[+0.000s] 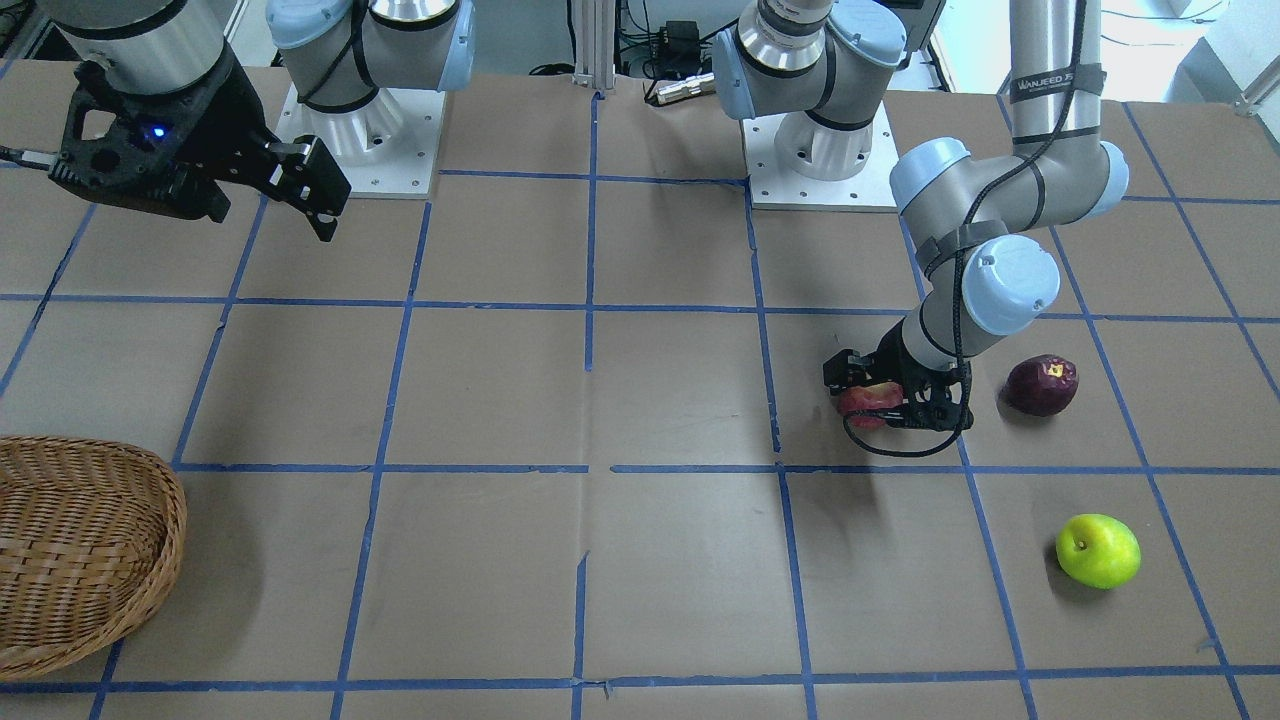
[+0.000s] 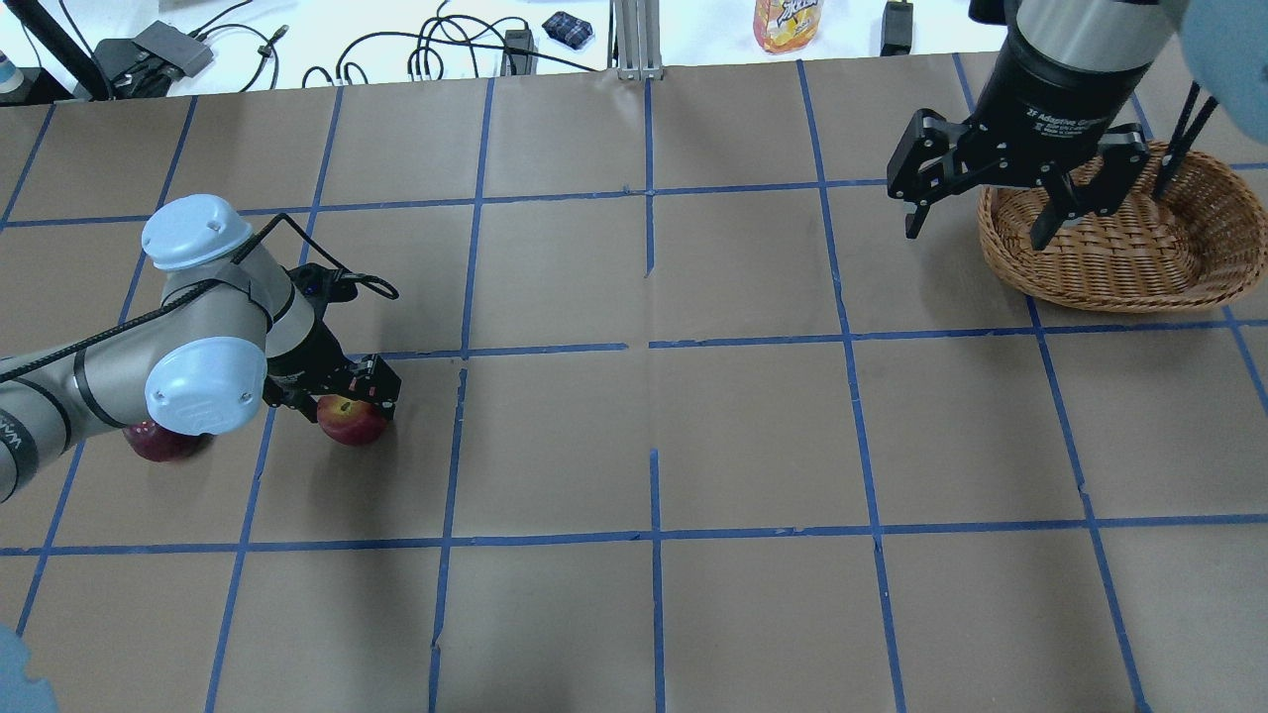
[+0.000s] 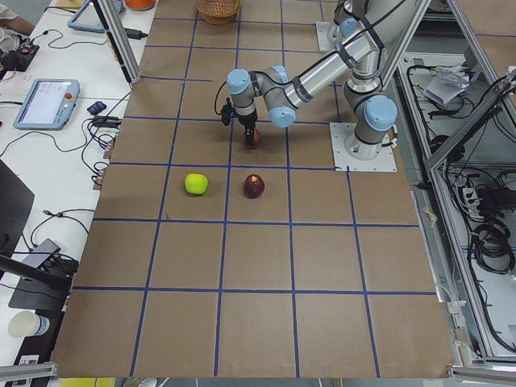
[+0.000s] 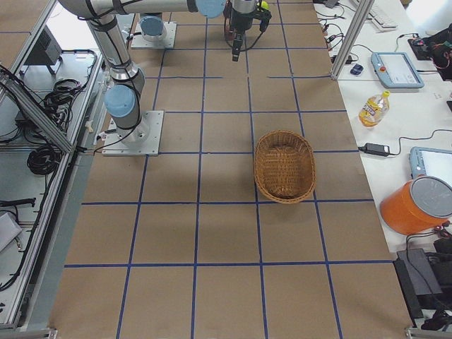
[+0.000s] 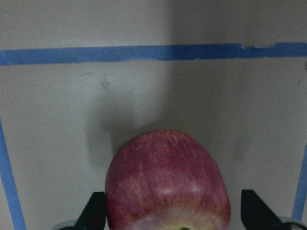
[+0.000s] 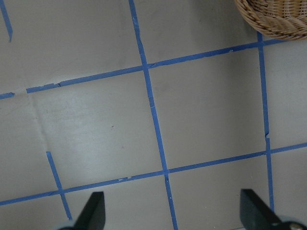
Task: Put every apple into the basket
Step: 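Close the left gripper around the red-yellow apple, then carry the red-yellow apple with the left gripper toward the table center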
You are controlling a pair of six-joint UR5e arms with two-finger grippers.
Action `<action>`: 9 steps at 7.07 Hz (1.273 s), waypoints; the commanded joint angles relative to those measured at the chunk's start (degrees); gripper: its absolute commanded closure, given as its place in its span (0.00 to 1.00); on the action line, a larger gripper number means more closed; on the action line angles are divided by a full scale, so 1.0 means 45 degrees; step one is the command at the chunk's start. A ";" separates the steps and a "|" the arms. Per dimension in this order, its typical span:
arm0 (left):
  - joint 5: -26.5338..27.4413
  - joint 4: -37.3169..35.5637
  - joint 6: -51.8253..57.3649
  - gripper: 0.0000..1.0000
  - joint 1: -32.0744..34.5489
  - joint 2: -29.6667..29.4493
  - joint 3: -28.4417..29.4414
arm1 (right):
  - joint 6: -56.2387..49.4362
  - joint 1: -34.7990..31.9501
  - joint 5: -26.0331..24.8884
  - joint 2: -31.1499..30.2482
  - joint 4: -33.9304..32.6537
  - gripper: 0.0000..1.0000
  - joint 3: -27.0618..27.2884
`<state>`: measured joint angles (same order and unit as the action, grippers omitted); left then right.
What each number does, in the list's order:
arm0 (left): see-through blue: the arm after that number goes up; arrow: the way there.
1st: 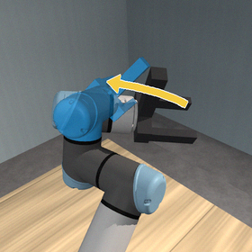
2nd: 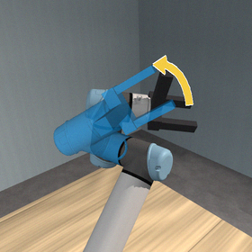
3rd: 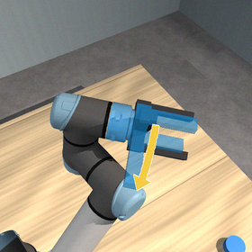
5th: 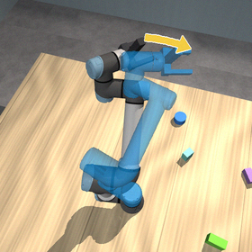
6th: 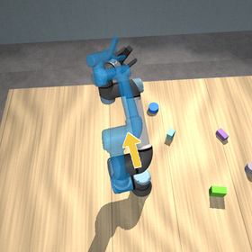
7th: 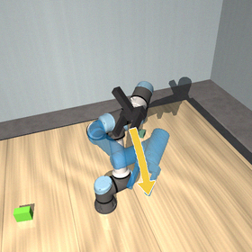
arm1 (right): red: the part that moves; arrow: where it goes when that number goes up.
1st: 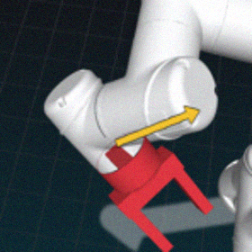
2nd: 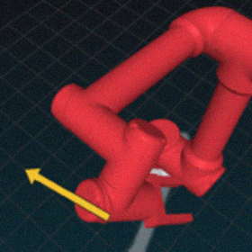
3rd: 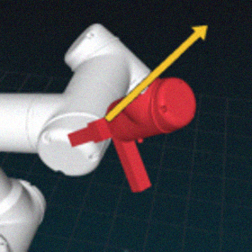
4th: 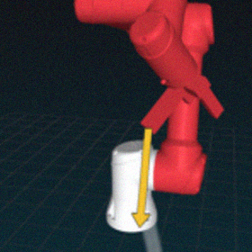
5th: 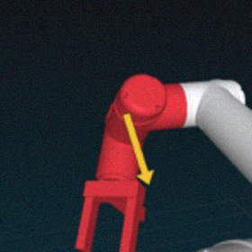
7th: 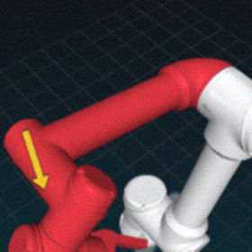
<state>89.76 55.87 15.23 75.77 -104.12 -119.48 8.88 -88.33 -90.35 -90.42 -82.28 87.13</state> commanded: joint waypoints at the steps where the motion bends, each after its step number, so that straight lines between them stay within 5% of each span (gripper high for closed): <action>1: -0.0063 -0.0267 -0.0024 0.95 0.0075 0.0186 0.0087 | 0.0000 0.0000 -0.0058 0.0016 0.0002 0.00 0.0013; 4: -0.1016 -0.0149 -0.2842 0.96 0.2932 0.0636 0.1061 | 0.0000 0.0000 -0.0039 0.0016 0.0002 0.00 -0.0006; 7: -0.2523 -0.1239 -0.7937 0.95 0.6939 -0.0451 0.2502 | -0.0078 0.0000 -0.0078 0.0054 -0.0017 0.00 -0.0006; 9: -0.2387 -0.1302 -0.8267 0.94 0.7652 -0.1313 0.2840 | -0.0137 0.0019 -0.0117 0.0055 -0.0037 0.00 -0.0006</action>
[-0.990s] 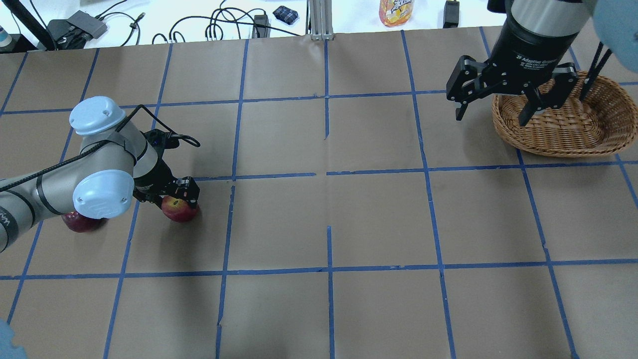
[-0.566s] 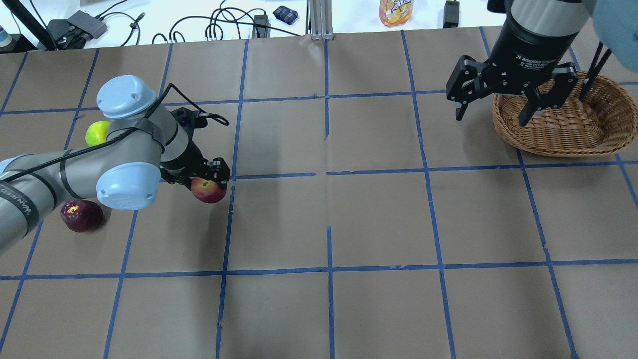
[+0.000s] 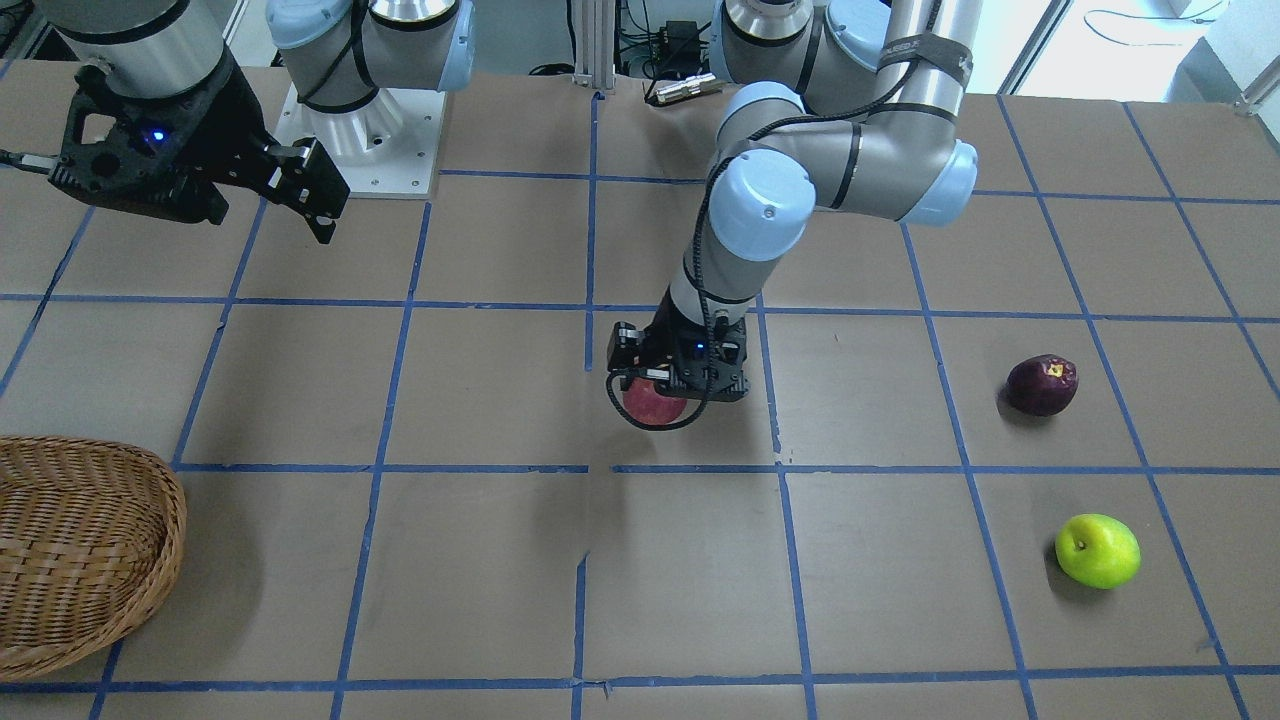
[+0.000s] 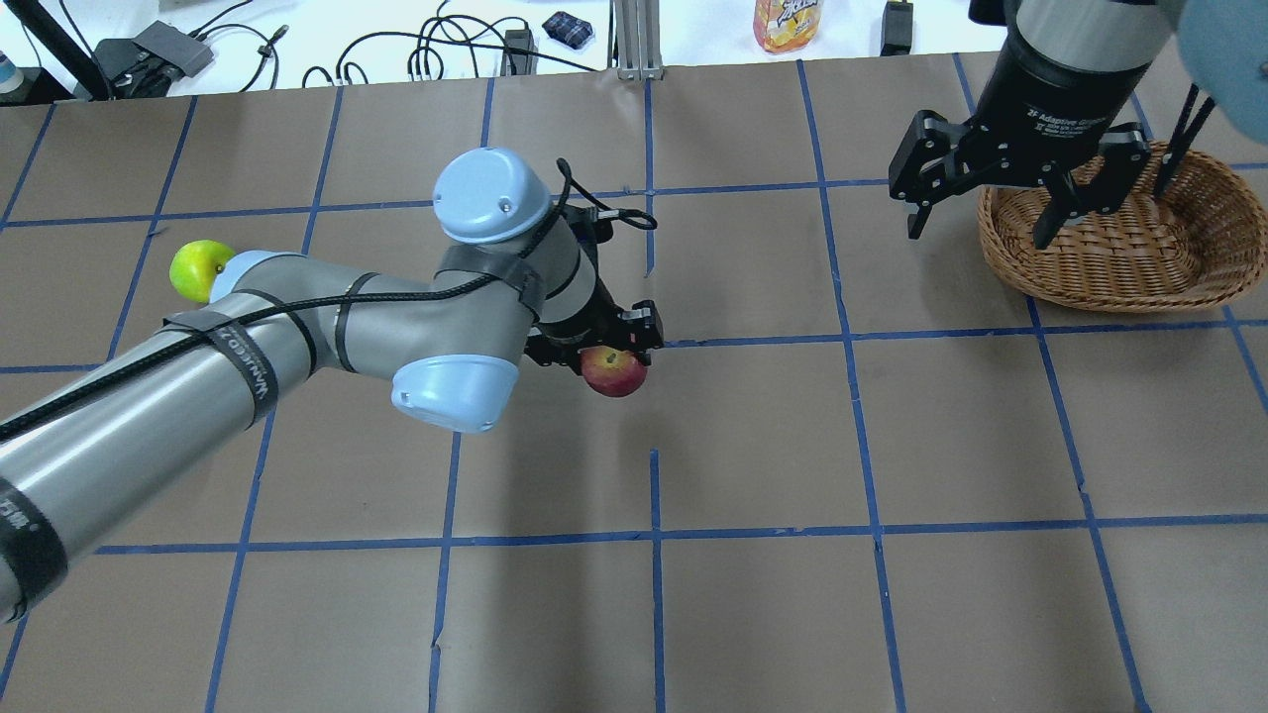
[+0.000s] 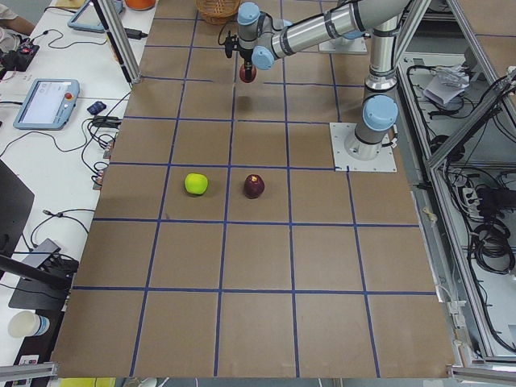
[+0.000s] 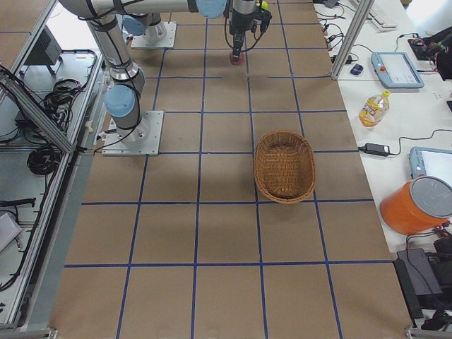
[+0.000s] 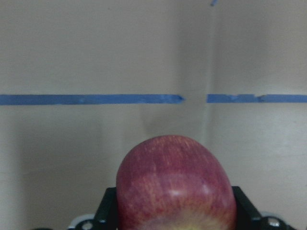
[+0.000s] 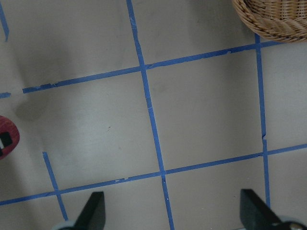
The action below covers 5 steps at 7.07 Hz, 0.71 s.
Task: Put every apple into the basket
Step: 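Carry the red-yellow apple with the left gripper toward the table center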
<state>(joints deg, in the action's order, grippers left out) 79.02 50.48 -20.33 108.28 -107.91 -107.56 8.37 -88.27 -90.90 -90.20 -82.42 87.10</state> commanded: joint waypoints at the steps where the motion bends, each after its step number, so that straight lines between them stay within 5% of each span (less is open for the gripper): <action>1: -0.0001 -0.0104 -0.0539 0.80 0.0622 -0.0628 0.0192 | -0.0062 -0.0012 0.0064 0.0140 0.0052 0.00 0.0020; 2: 0.0019 -0.0084 -0.0889 0.01 0.0837 -0.0822 0.0153 | 0.0092 0.0007 -0.0013 0.0471 0.0169 0.00 0.0039; 4: 0.0097 -0.0084 -0.0834 0.00 0.0724 -0.0380 0.0366 | 0.0036 0.0007 0.0142 0.0880 -0.0045 0.00 0.0272; 5: 0.1161 0.0225 -0.0679 0.00 0.0065 -0.0124 0.0871 | -0.0023 -0.0012 0.0026 0.1000 -0.0064 0.00 0.0545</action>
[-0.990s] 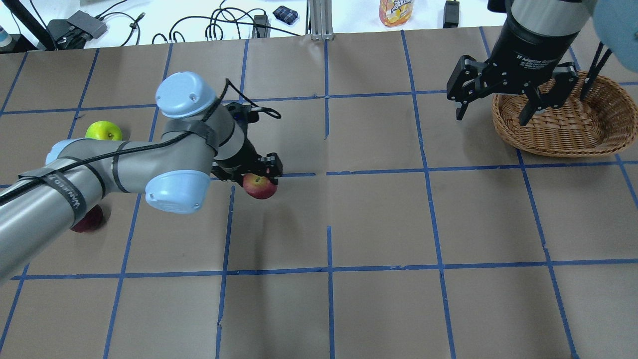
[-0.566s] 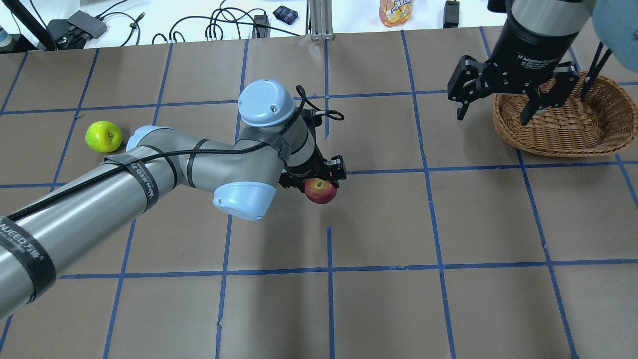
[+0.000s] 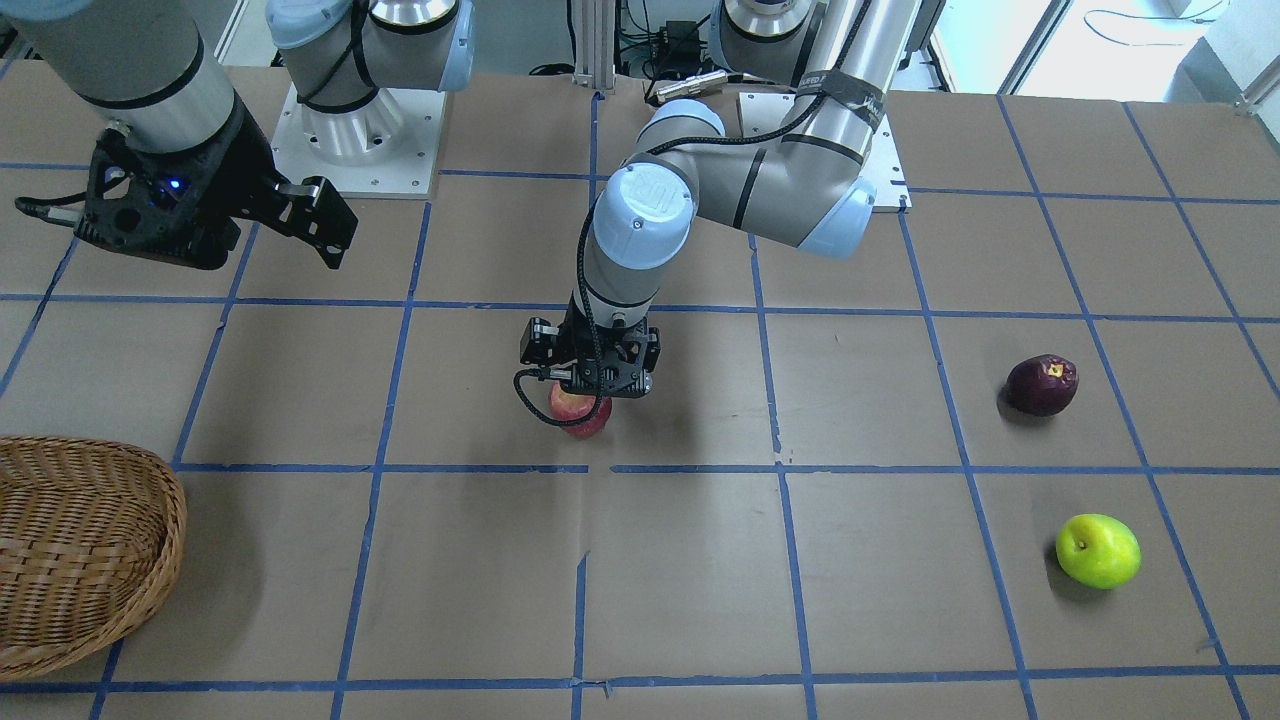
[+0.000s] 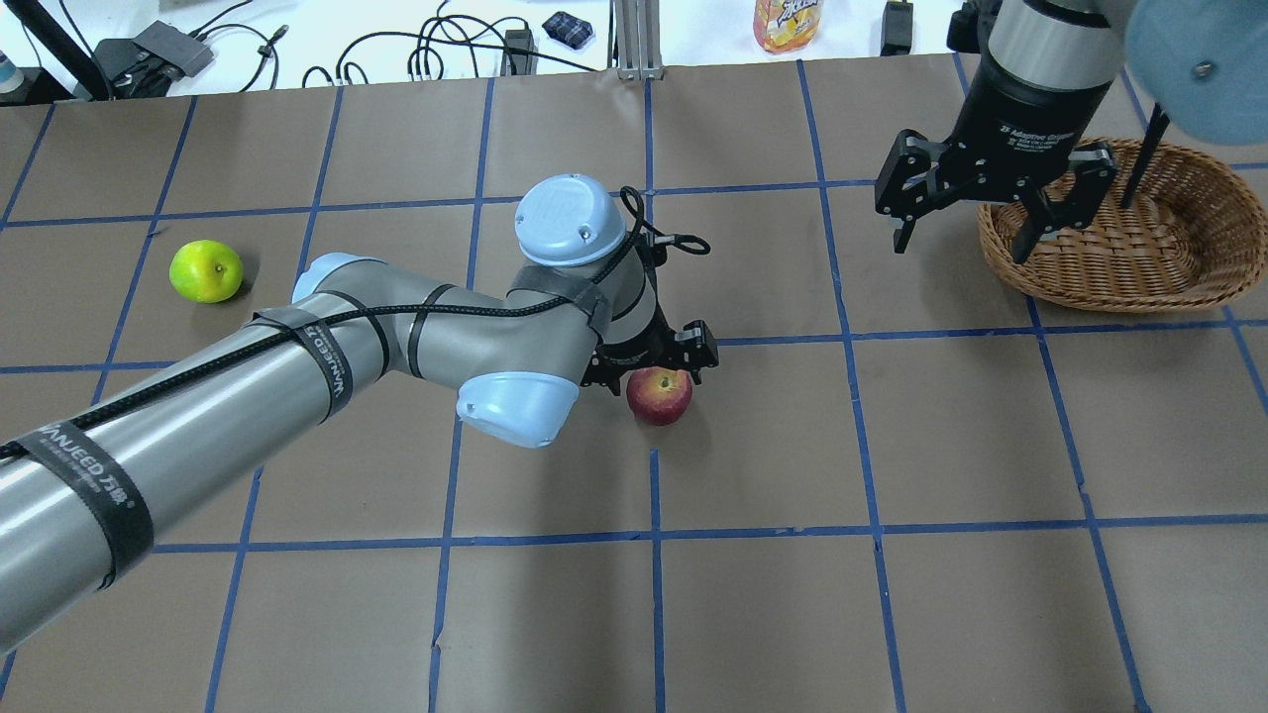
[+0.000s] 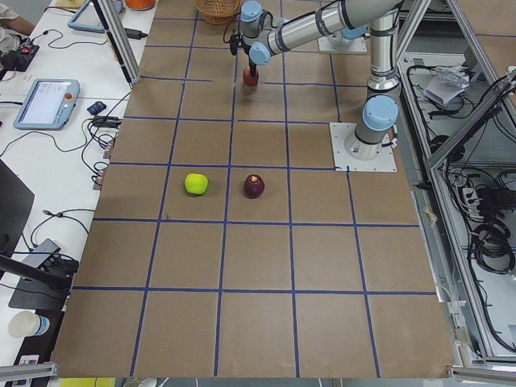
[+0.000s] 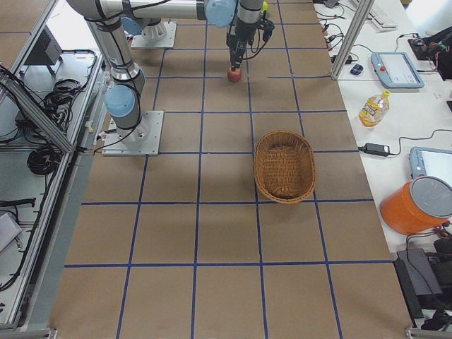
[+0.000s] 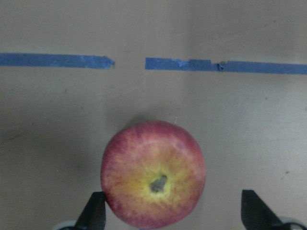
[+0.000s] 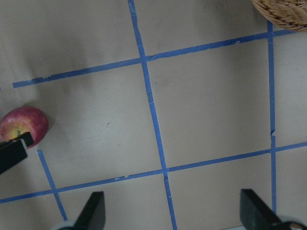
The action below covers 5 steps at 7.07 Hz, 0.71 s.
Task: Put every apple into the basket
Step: 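Open the left gripper to set the apple down, then lift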
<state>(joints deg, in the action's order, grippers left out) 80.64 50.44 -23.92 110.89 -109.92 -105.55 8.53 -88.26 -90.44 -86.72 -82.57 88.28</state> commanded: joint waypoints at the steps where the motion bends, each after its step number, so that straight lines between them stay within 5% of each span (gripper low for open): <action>1: 0.1835 0.1899 0.1493 0.00 -0.1411 0.0788 0.0931 | 0.0056 -0.0016 0.0000 0.0227 -0.0224 0.00 0.0401; 3: 0.3284 0.3203 0.5919 0.00 -0.3771 0.1959 0.1151 | 0.0464 -0.0267 0.0079 0.0208 -0.1564 0.00 0.1372; 5: 0.3407 0.4529 0.8763 0.00 -0.7105 0.2781 0.1034 | 0.2586 -0.1863 0.0060 0.0673 -0.4976 0.00 0.2507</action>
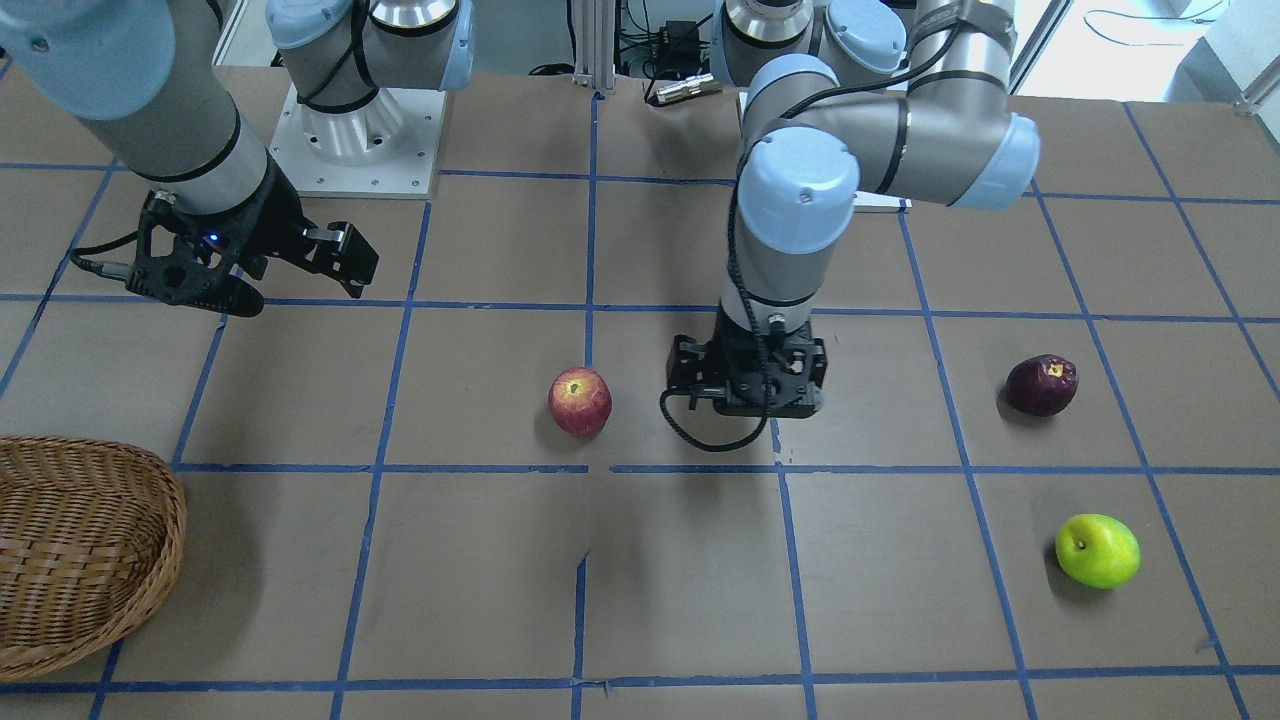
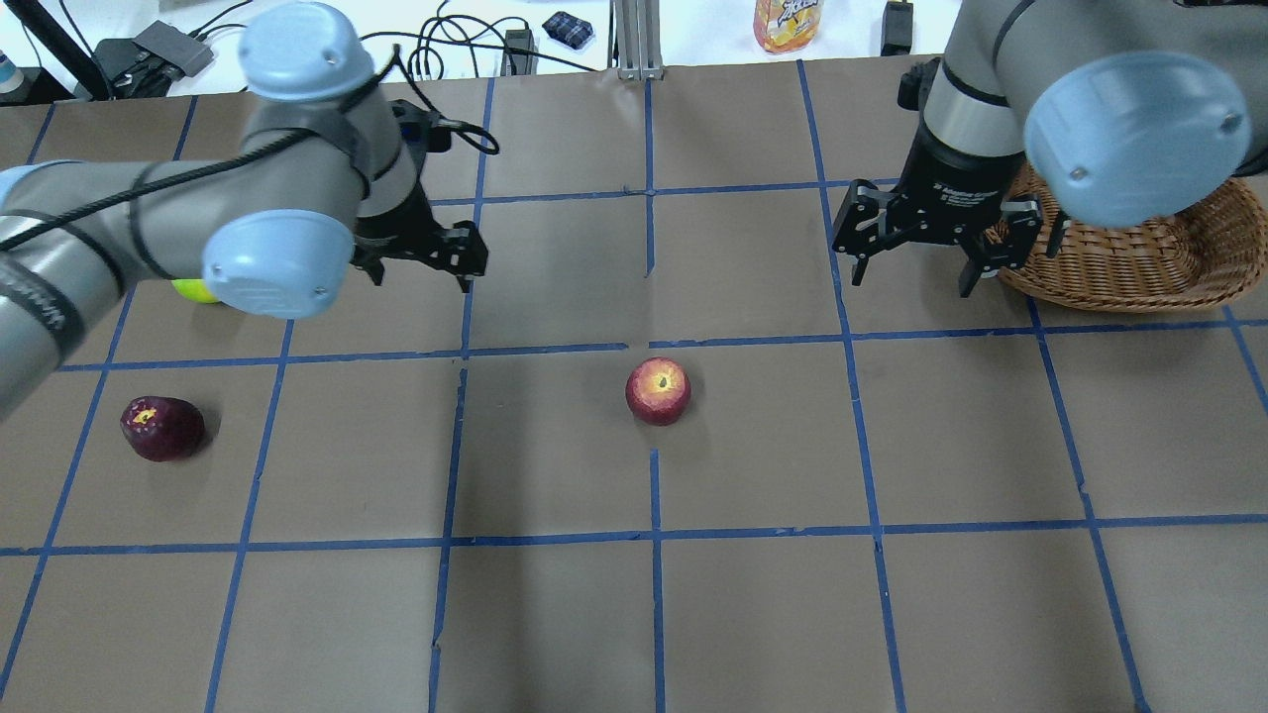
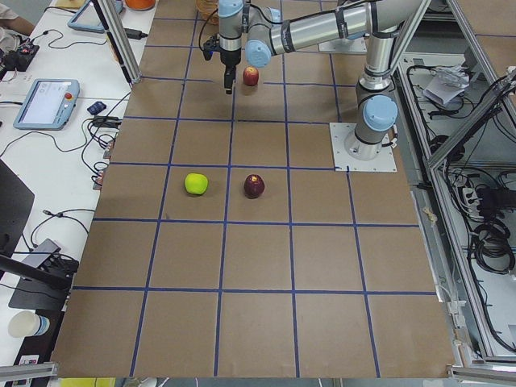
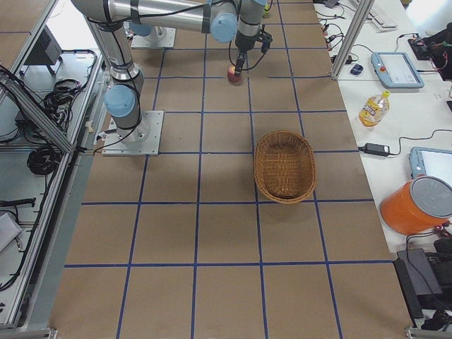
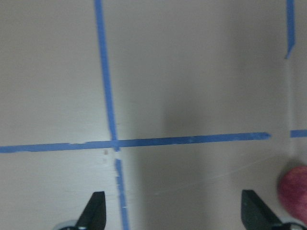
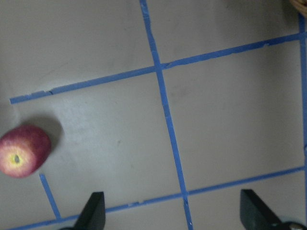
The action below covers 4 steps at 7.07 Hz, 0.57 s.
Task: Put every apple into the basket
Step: 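Grasp the dark purple apple with left gripper while right grasps red-yellow apple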
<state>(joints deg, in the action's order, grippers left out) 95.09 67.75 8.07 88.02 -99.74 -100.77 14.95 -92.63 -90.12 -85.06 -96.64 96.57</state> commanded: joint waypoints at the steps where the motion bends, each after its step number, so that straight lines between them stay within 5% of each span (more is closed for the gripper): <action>1: 0.0642 0.1209 0.3674 0.00 -0.4012 0.0602 -0.0163 | 0.1981 -0.1556 -0.0013 0.0675 -0.2232 0.00 0.0939; 4: 0.0431 0.1002 0.7325 0.00 -0.7251 -0.0215 -0.0669 | 0.5065 -0.3374 -0.0012 0.2255 -0.3890 0.00 0.0961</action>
<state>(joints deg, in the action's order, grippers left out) 97.16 72.97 36.34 59.91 -99.04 -102.30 32.04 -104.39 -90.14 -78.15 -110.71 100.78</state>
